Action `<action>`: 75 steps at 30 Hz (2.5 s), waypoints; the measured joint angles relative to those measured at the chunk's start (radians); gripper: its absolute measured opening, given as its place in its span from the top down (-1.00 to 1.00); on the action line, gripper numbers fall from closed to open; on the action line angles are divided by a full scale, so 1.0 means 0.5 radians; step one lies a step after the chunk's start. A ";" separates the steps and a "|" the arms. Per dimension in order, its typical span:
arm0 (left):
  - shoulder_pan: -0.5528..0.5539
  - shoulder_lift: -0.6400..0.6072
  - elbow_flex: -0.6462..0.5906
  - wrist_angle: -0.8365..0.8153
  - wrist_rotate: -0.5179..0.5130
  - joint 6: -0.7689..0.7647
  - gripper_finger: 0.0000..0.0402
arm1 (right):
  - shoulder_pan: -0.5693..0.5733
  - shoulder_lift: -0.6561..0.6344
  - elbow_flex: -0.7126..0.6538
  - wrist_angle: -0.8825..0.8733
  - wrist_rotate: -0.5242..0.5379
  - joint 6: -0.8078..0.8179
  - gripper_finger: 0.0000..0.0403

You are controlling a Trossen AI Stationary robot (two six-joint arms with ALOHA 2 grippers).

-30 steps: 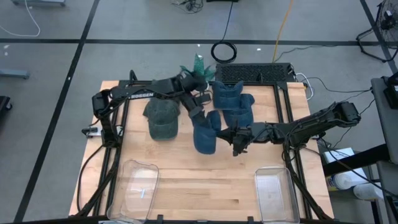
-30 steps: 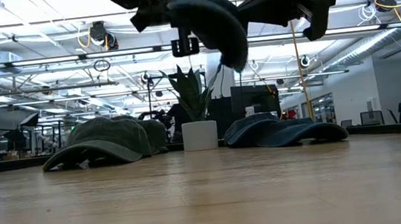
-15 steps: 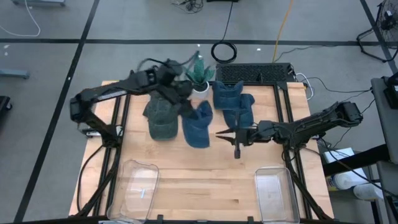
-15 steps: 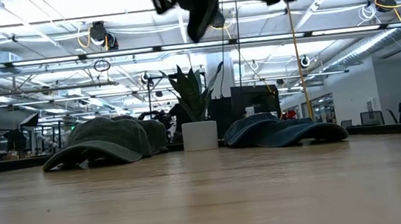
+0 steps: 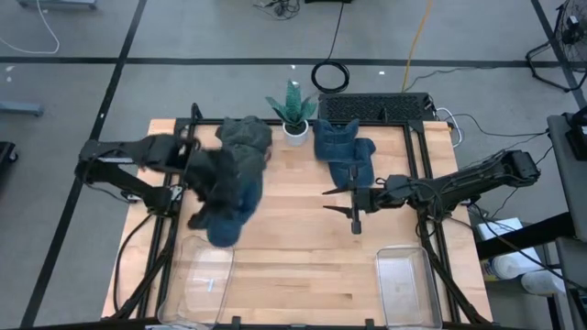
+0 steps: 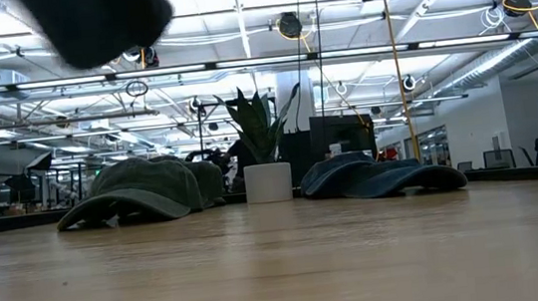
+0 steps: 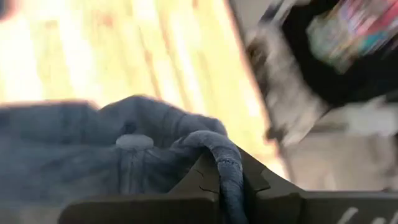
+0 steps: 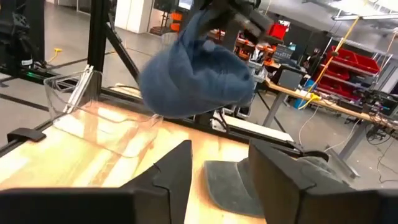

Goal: Pick & Place hat
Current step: Put the bottom blue cap into the left transparent bin

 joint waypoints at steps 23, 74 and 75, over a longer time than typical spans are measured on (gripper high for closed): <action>-1.521 0.031 -0.431 0.298 -0.697 -1.182 0.86 | -0.001 0.002 0.000 -0.013 0.003 -0.022 0.27; -1.430 -0.174 -1.213 1.140 -0.482 -2.669 -0.22 | -0.001 0.002 0.001 -0.059 -0.110 -0.020 0.28; -1.426 -0.215 -1.213 1.140 -0.502 -2.669 -0.23 | -0.001 0.002 0.001 -0.060 -0.110 -0.020 0.28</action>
